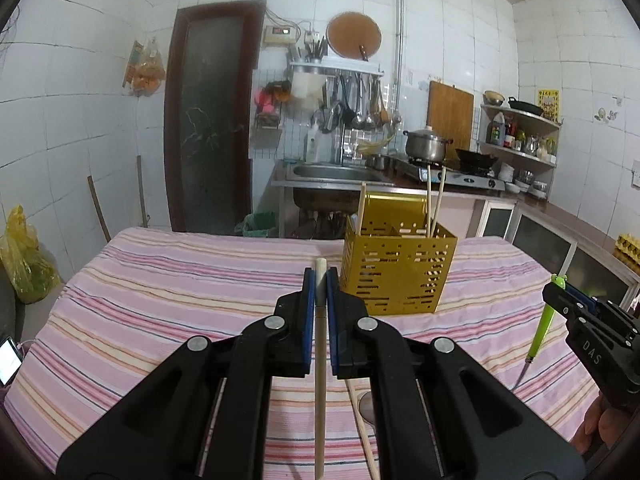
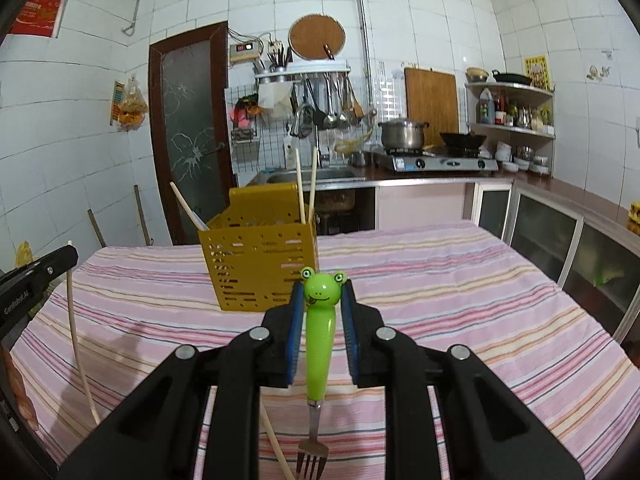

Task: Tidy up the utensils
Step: 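Carry the chopstick and green fork with both tools over the yellow holder, then lower the chopstick and fork into the yellow holder and open both tools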

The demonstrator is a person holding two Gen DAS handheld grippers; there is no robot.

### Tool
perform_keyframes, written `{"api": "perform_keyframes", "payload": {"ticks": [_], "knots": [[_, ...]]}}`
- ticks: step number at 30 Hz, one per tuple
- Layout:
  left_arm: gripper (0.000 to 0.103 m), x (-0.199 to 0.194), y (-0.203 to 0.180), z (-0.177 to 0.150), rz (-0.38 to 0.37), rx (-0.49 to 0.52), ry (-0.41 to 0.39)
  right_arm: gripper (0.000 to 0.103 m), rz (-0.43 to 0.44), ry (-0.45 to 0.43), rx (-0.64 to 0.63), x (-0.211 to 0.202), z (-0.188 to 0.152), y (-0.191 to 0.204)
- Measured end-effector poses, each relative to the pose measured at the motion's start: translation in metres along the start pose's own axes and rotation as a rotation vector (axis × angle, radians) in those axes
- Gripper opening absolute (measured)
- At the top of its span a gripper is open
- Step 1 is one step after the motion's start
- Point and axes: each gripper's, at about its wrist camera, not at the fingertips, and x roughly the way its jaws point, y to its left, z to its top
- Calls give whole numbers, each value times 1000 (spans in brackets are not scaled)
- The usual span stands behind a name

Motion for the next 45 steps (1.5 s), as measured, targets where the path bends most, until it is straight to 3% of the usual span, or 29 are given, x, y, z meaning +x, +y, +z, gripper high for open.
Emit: {"api": "perform_keyframes", "payload": {"ticks": [21, 28, 34, 40, 45], "knots": [[5, 0, -26, 41, 0, 82, -123, 19, 3, -60, -40, 4, 35, 1], [5, 11, -33, 82, -40, 76, -179, 19, 3, -103, -39, 10, 70, -1], [5, 25, -43, 136, -95, 65, -267, 19, 31, -160, -23, 27, 120, 3], [5, 59, -58, 177, -106, 40, -326, 19, 57, -226, -23, 57, 167, 17], [5, 99, -67, 194, -101, 20, -380, 19, 81, -244, -29, 89, 182, 28]]}}
